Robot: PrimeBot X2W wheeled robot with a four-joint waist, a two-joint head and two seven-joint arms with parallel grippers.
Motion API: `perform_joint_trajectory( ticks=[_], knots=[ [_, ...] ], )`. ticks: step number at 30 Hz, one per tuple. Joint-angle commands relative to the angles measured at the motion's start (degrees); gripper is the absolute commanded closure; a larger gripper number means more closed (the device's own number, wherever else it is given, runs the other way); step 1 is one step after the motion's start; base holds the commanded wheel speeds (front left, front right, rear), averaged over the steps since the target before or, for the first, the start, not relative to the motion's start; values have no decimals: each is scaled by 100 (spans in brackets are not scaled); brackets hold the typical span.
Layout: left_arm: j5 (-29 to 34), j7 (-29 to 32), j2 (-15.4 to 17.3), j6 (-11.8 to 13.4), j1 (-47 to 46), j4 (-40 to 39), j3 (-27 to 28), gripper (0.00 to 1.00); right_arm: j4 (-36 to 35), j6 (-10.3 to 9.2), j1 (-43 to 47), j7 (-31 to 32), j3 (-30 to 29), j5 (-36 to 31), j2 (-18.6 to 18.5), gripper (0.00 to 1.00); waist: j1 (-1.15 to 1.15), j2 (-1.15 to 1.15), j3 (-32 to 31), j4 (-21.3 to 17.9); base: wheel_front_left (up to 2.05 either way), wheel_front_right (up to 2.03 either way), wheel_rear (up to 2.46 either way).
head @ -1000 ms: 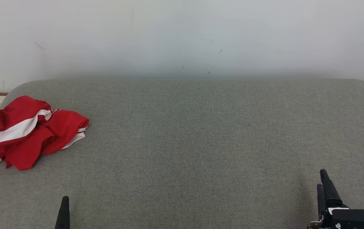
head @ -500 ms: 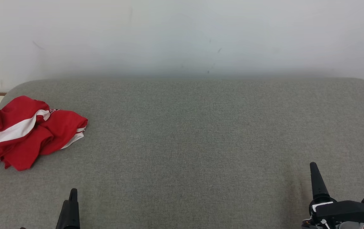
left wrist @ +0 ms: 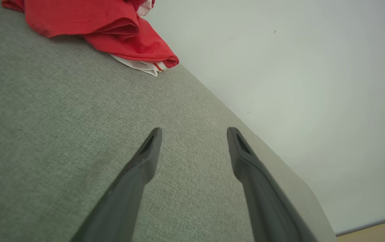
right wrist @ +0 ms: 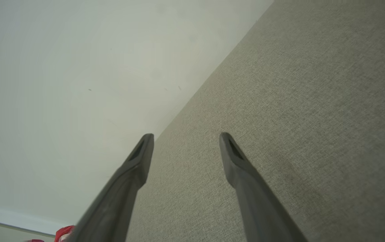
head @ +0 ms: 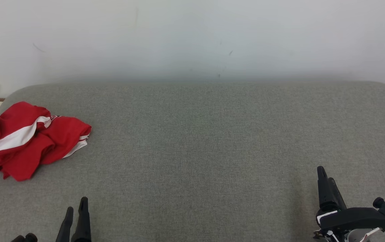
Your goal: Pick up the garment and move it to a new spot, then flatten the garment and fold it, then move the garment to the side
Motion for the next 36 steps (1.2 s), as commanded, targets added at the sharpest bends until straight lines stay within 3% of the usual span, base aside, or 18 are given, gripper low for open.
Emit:
perform_joint_trajectory(
  ticks=[1,36],
  knots=[
    [258,-79,12,19,-157,-53,2,0,-45,2,-127,-74,63,-240,-72,0,0,0,1,-3,0,0,0],
    [2442,-588,3,174,-261,64,48,0,108,3,-344,-598,631,-1967,-226,0,0,0,62,-81,0,0,0]
  ],
)
